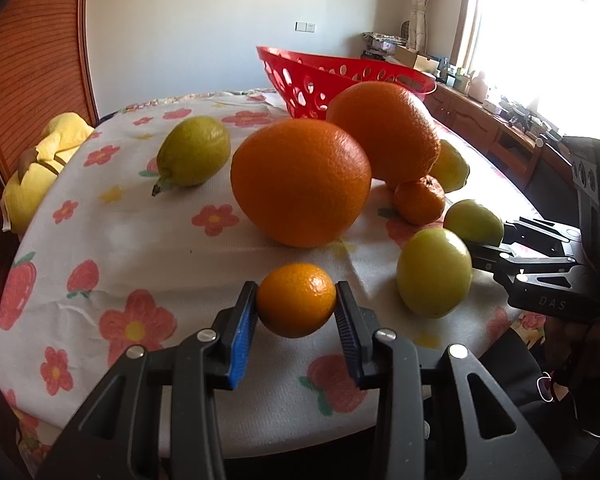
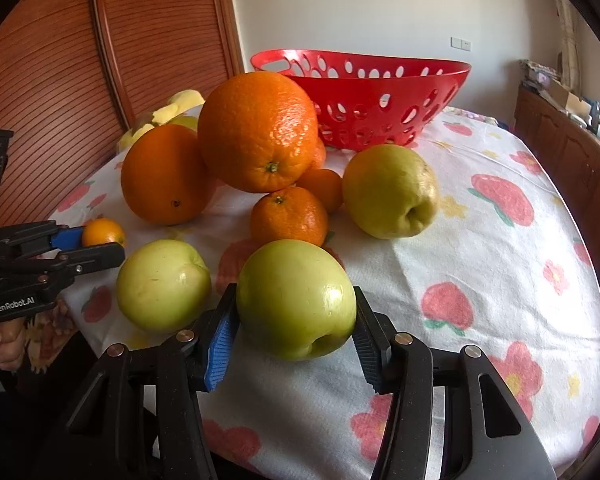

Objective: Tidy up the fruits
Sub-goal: 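Grasp the small mandarin with the left tool while the right tool grasps a green apple, then lift the mandarin and green apple and carry both over the red basket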

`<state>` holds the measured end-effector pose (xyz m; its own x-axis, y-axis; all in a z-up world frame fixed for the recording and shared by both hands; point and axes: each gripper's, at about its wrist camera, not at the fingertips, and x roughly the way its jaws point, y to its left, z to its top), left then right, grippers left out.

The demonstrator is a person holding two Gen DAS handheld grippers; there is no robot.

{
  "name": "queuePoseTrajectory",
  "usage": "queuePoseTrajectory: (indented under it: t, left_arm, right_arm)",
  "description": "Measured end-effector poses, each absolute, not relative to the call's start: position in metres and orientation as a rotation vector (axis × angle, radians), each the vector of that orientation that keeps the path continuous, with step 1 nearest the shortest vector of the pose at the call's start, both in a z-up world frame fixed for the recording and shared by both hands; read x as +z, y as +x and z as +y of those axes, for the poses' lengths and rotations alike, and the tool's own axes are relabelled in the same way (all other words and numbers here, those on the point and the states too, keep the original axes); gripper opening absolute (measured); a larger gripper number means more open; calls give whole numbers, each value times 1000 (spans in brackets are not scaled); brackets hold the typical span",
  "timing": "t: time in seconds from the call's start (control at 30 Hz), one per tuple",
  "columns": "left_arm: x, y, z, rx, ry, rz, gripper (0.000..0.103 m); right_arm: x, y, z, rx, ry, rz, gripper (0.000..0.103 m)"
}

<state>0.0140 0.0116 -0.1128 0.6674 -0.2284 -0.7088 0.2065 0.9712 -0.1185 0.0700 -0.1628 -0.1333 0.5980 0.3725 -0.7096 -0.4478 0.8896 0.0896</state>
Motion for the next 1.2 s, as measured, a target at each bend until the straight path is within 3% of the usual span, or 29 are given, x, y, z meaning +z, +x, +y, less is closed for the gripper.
queuePoseTrajectory:
  t: [1.2]
  left_arm:
    - [-22, 25, 0, -262, 38, 599, 37]
  right_arm:
    - [-64, 75, -189, 453, -89, 643, 54]
